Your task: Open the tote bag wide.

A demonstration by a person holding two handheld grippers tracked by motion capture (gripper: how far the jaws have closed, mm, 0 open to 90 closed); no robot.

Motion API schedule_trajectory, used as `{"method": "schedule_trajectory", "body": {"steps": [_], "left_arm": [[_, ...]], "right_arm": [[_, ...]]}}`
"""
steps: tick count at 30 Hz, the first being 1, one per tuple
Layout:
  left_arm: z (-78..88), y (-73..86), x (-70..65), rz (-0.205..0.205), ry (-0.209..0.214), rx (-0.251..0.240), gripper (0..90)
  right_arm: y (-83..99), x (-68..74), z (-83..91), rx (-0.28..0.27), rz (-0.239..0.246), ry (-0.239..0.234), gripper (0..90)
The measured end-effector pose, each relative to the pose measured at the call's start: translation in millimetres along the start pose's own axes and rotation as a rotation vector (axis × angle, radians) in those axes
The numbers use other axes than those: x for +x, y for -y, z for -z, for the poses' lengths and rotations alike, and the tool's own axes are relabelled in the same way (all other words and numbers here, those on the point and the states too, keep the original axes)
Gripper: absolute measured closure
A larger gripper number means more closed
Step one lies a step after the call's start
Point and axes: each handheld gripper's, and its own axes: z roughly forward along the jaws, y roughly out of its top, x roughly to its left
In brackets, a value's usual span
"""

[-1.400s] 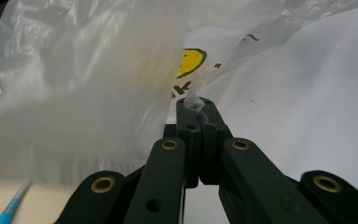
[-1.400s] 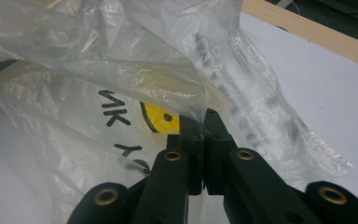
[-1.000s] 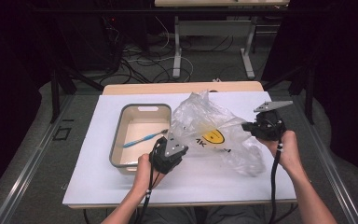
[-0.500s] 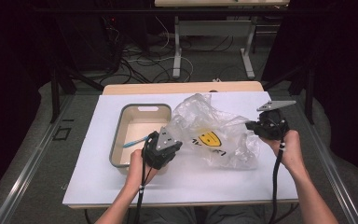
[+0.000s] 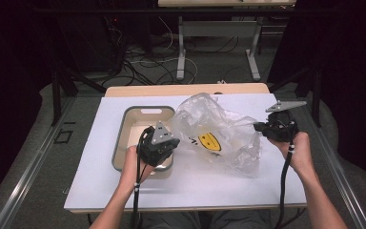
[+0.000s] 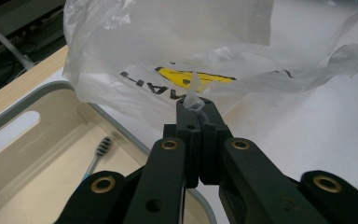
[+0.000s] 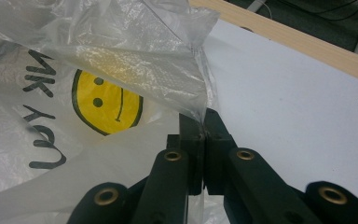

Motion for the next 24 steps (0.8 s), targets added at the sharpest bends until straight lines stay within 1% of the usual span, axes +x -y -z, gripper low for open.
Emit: {"method": "schedule_trajectory", "body": {"steps": [1, 2, 3, 5, 6, 7, 8, 9, 10, 11, 12, 14, 15, 16, 17, 18, 19, 20, 21, 22, 23, 24], "left_arm": [[1.5, -1.8, 1.3, -0.006, -0.001, 0.012, 89.7], [3.2, -3.6, 2.6, -0.013, -0.006, 0.018, 89.7], [3.4, -5.0, 3.1, -0.007, -0.013, 0.006, 89.7], [7.8, -9.1, 5.8, -0.010, -0.005, 0.023, 89.7], [8.0, -10.3, 6.2, -0.006, -0.013, 0.010, 89.7], [9.6, -12.1, 7.8, -0.008, -0.015, 0.011, 89.7], [12.2, -14.5, 10.4, -0.013, 0.002, 0.032, 89.7], [11.3, -15.7, 10.7, -0.006, -0.018, 0.015, 89.7], [13.3, -18.4, 13.6, -0.014, -0.006, 0.037, 89.7], [12.1, -20.8, 14.5, -0.006, -0.007, 0.035, 89.7], [11.9, -24.0, 16.5, -0.014, -0.015, 0.041, 89.7], [12.3, -29.4, 19.7, -0.018, -0.001, 0.068, 89.7], [11.5, -32.4, 21.3, -0.024, 0.000, 0.081, 89.7], [11.6, -36.5, 24.7, -0.046, 0.003, 0.108, 89.7], [10.7, -38.1, 25.8, -0.049, -0.002, 0.111, 89.7], [11.1, -40.5, 28.1, -0.057, 0.004, 0.136, 89.7], [10.1, -42.0, 30.1, -0.055, 0.007, 0.131, 89.7], [9.6, -44.1, 32.1, -0.053, 0.009, 0.155, 89.7], [8.3, -45.0, 33.8, -0.060, -0.006, 0.153, 89.7], [8.6, -46.3, 35.9, -0.057, 0.012, 0.169, 89.7], [7.6, -47.1, 37.3, -0.056, 0.001, 0.173, 89.7], [7.9, -49.1, 39.9, -0.065, 0.003, 0.197, 89.7]], "right_arm": [[-0.2, 0.0, 0.6, -0.001, -0.006, 0.001, 89.7], [-0.5, -1.1, 1.6, -0.002, -0.001, 0.003, 89.7], [-0.8, -1.3, 2.4, -0.004, -0.007, 0.003, 89.7], [-1.6, -3.0, 4.9, -0.013, -0.009, 0.012, 89.7], [-2.1, -3.5, 6.4, -0.017, -0.014, 0.014, 89.7], [-2.6, -4.4, 8.0, -0.021, -0.014, 0.012, 89.7], [-3.1, -5.1, 9.7, -0.023, -0.016, 0.015, 89.7], [-3.5, -6.0, 10.9, -0.026, -0.011, 0.020, 89.7], [-3.9, -6.7, 12.2, -0.028, -0.016, 0.024, 89.7], [-4.4, -7.5, 13.3, -0.029, -0.017, 0.026, 89.7], [-4.7, -8.3, 14.3, -0.032, -0.016, 0.032, 89.6], [-5.8, -9.5, 16.0, -0.030, -0.013, 0.039, 89.7], [-6.5, -9.9, 16.7, -0.033, -0.014, 0.045, 89.7], [-7.2, -10.6, 17.4, -0.033, -0.013, 0.051, 89.7], [-8.0, -11.3, 18.0, -0.027, -0.013, 0.048, 89.7], [-8.2, -11.8, 18.1, -0.025, -0.015, 0.048, 89.7], [-8.4, -12.4, 18.1, -0.022, -0.013, 0.048, 89.7], [-8.7, -12.6, 18.3, -0.017, -0.015, 0.047, 89.7], [-9.2, -12.7, 18.7, -0.011, -0.015, 0.045, 89.7], [-9.9, -13.8, 19.5, -0.010, -0.005, 0.046, 89.7], [-10.8, -13.9, 20.1, -0.008, -0.009, 0.047, 89.7], [-12.5, -14.8, 21.3, -0.001, -0.006, 0.045, 89.7]]}}
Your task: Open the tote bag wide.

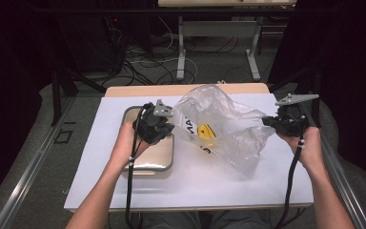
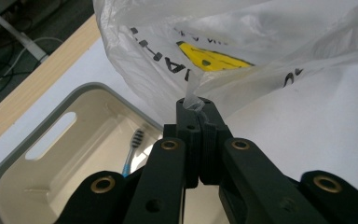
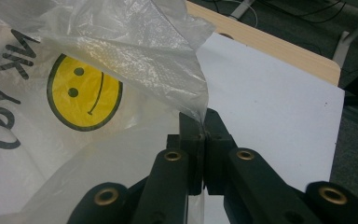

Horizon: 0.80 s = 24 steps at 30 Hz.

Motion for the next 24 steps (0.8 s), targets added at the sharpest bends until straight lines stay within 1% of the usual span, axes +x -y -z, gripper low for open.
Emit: {"method": "schedule_trajectory", "body": {"steps": [1, 2, 4, 5, 6, 7, 8, 9, 10, 11, 12, 13, 14, 15, 16, 17, 18, 19, 20, 21, 24], "left_arm": [[1.7, -2.2, 3.7, -0.023, -0.001, 0.032, 89.7], [2.7, -3.8, 7.1, -0.027, 0.013, 0.039, 89.7], [6.7, -9.0, 14.2, -0.038, 0.035, 0.082, 89.7], [8.5, -11.5, 18.0, -0.043, 0.041, 0.089, 89.7], [11.1, -14.9, 21.5, -0.046, 0.043, 0.117, 89.7], [12.8, -17.9, 24.8, -0.059, 0.047, 0.139, 89.7], [14.9, -21.0, 27.8, -0.066, 0.046, 0.166, 89.7], [16.0, -23.8, 30.4, -0.075, 0.043, 0.179, 89.7], [17.6, -26.5, 32.9, -0.078, 0.043, 0.200, 89.7], [18.7, -29.0, 34.9, -0.082, 0.039, 0.211, 89.7], [20.1, -31.8, 37.1, -0.089, 0.030, 0.232, 89.7], [20.6, -34.1, 39.3, -0.105, 0.023, 0.245, 89.7], [21.6, -36.1, 40.6, -0.106, 0.018, 0.257, 89.7], [22.5, -38.5, 42.7, -0.110, 0.018, 0.271, 89.7], [23.1, -40.3, 43.8, -0.115, 0.005, 0.276, 89.8], [24.3, -42.5, 45.1, -0.118, 0.006, 0.287, 89.7], [25.0, -44.2, 46.4, -0.127, -0.004, 0.283, 89.7], [26.6, -46.7, 48.1, -0.130, -0.014, 0.292, 89.7], [26.8, -47.7, 48.9, -0.128, -0.021, 0.286, 89.8], [27.9, -49.6, 50.6, -0.137, -0.029, 0.294, 89.8], [28.8, -52.2, 54.3, -0.142, -0.071, 0.294, 89.8]], "right_arm": [[-2.2, -1.1, 2.0, 0.007, -0.001, -0.001, 89.7], [-5.2, -2.6, 4.4, 0.019, 0.005, -0.010, 89.6], [-12.8, -4.5, 10.3, 0.055, 0.021, -0.021, 89.5], [-17.1, -5.4, 12.5, 0.073, 0.028, -0.023, 89.7], [-21.7, -6.8, 15.1, 0.086, 0.033, -0.029, 89.8], [-26.2, -8.1, 16.8, 0.106, 0.040, -0.034, 89.8], [-30.5, -9.6, 17.9, 0.125, 0.053, -0.043, 89.8], [-34.4, -10.6, 18.1, 0.143, 0.053, -0.049, 89.8], [-41.6, -12.2, 18.6, 0.193, 0.054, -0.067, 89.8], [-41.6, -12.2, 18.6, 0.193, 0.054, -0.067, 89.8], [-44.5, -13.2, 17.4, 0.210, 0.061, -0.066, 89.7], [-47.4, -13.8, 16.8, 0.228, 0.067, -0.069, 89.7], [-52.7, -14.6, 15.6, 0.259, 0.077, -0.082, 89.7], [-52.7, -14.6, 15.6, 0.259, 0.077, -0.082, 89.7], [-55.1, -15.1, 15.3, 0.273, 0.082, -0.085, 89.8], [-57.4, -16.2, 15.3, 0.288, 0.097, -0.084, 89.8], [-59.6, -16.6, 15.4, 0.294, 0.098, -0.089, 89.8], [-61.4, -17.3, 16.0, 0.303, 0.107, -0.089, 89.8], [-63.1, -17.4, 16.7, 0.307, 0.106, -0.088, 89.8], [-65.7, -18.0, 18.0, 0.308, 0.116, -0.081, 89.8], [-66.9, -18.3, 19.1, 0.295, 0.119, -0.068, 89.8]]}}
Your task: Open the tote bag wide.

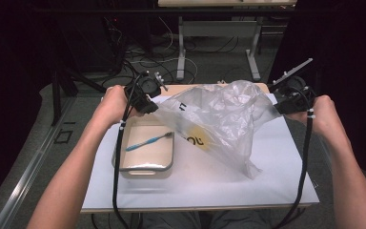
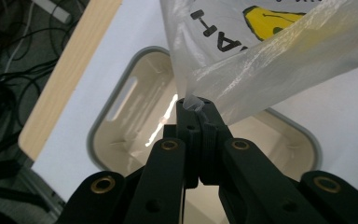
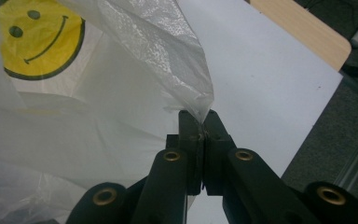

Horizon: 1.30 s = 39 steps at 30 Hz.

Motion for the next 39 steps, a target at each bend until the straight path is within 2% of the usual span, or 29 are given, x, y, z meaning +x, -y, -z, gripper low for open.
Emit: {"method": "schedule_trajectory", "body": {"steps": [4, 7, 10, 17, 18, 21, 24, 26, 27, 28, 29, 31, 32, 39], "left_arm": [[-0.6, -0.5, 2.8, -0.016, -0.045, 0.018, 89.7], [-3.7, 0.6, 2.3, -0.014, -0.058, 0.031, 89.8], [-9.5, 2.0, 1.2, -0.014, -0.057, 0.039, 89.8], [-34.6, 3.4, -9.3, -0.029, -0.035, 0.075, 89.7], [-38.9, 3.6, -11.3, -0.025, -0.031, 0.070, 89.7], [-49.1, 2.3, -15.9, -0.025, -0.015, 0.075, 89.7], [-60.1, 1.8, -21.8, -0.024, -0.011, 0.073, 89.7], [-66.1, 1.8, -24.5, -0.037, -0.003, 0.080, 89.7], [-69.6, 2.7, -26.7, -0.032, -0.004, 0.071, 89.7], [-72.7, 3.5, -28.3, -0.030, 0.002, 0.071, 89.7], [-75.5, 4.3, -29.7, -0.032, 0.007, 0.074, 89.7], [-81.2, 6.4, -32.3, -0.027, 0.014, 0.070, 89.8], [-83.3, 7.2, -33.6, -0.021, 0.019, 0.077, 89.8], [-99.9, 13.7, -40.9, -0.016, 0.035, 0.081, 89.7]], "right_arm": [[1.8, -1.1, 0.0, -0.006, -0.001, 0.032, 89.9], [5.9, -2.9, -3.2, -0.002, 0.001, 0.047, 89.9], [15.2, -5.4, -13.1, 0.026, -0.017, 0.064, 90.0], [37.2, -14.3, -35.5, 0.081, -0.044, 0.098, 90.0], [44.7, -18.0, -42.2, 0.091, -0.064, 0.095, 90.0], [51.9, -21.3, -49.1, 0.093, -0.077, 0.106, 90.0], [64.5, -26.0, -62.3, 0.140, -0.090, 0.112, 90.0], [69.0, -26.7, -68.1, 0.123, -0.094, 0.120, 90.0], [71.5, -27.7, -70.1, 0.151, -0.100, 0.108, 90.0], [78.9, -29.3, -78.8, 0.160, -0.108, 0.116, 90.0], [78.9, -29.3, -78.8, 0.160, -0.108, 0.116, 90.0], [85.2, -30.3, -87.0, 0.169, -0.120, 0.104, 90.0], [90.0, -32.2, -92.6, 0.192, -0.120, 0.093, 90.0], [98.7, -32.3, -110.1, 0.209, -0.138, 0.082, 90.0]]}}
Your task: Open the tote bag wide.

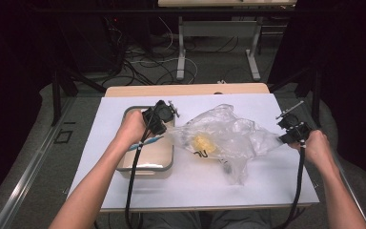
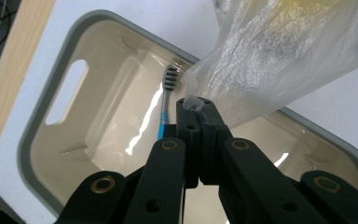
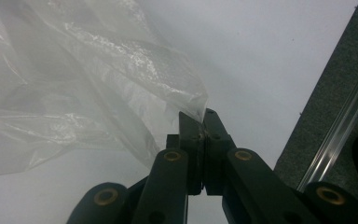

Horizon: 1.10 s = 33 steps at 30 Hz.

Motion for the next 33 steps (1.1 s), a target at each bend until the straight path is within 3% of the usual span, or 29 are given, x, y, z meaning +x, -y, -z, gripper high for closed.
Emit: {"method": "schedule_trajectory", "body": {"steps": [9, 10, 12, 14, 17, 18, 22, 23, 24, 25, 26, 28, 31, 33], "left_arm": [[-19.3, 7.9, -9.1, 0.018, 0.029, 0.001, 89.7], [-20.8, 8.3, -10.0, 0.015, 0.031, 0.002, 89.8], [-23.5, 8.7, -11.7, 0.015, 0.034, 0.003, 89.8], [-26.2, 8.6, -14.0, 0.013, 0.036, 0.003, 89.8], [-27.4, 7.3, -16.7, 0.009, 0.038, -0.002, 89.8], [-27.7, 6.7, -17.9, 0.010, 0.037, -0.007, 89.8], [-27.9, 4.2, -20.8, 0.006, 0.034, -0.014, 89.7], [-27.4, 3.8, -21.9, 0.010, 0.028, -0.017, 89.7], [-26.7, 3.4, -22.7, 0.010, 0.018, -0.022, 89.6], [-25.6, 3.2, -23.3, 0.015, 0.012, -0.030, 87.9], [-24.9, 3.1, -23.7, 0.020, 0.013, -0.040, 81.6], [-22.5, 3.4, -23.9, 0.029, 0.004, -0.056, 77.9], [-16.9, 4.3, -23.7, 0.047, 0.003, -0.098, 65.6], [-11.1, 4.0, -25.6, 0.070, 0.002, -0.123, 55.5]], "right_arm": [[11.1, -0.7, -21.9, 0.033, -0.012, -0.010, 90.0], [12.3, -0.6, -23.5, 0.045, -0.021, -0.036, 90.0], [16.5, -1.2, -30.3, 0.028, -0.023, -0.043, 90.0], [19.4, -0.7, -34.3, 0.054, -0.041, -0.029, 90.0], [22.2, -2.5, -38.1, 0.068, -0.032, -0.024, 90.0], [23.2, -2.9, -40.5, 0.051, -0.037, -0.040, 90.0], [24.3, -2.9, -41.8, 0.052, -0.056, 0.002, 90.0], [23.1, -5.2, -40.6, 0.084, -0.036, -0.014, 90.0], [24.0, -4.9, -42.1, 0.057, -0.033, -0.004, 90.0], [23.9, -4.1, -42.2, 0.050, -0.040, 0.013, 90.0], [23.6, -3.2, -41.3, 0.046, -0.043, -0.004, 89.9], [23.6, -2.4, -40.4, 0.048, -0.058, -0.004, 89.8], [22.6, -4.8, -35.5, 0.068, -0.040, -0.033, 87.6], [22.7, -4.0, -32.7, 0.052, -0.035, -0.017, 86.2]]}}
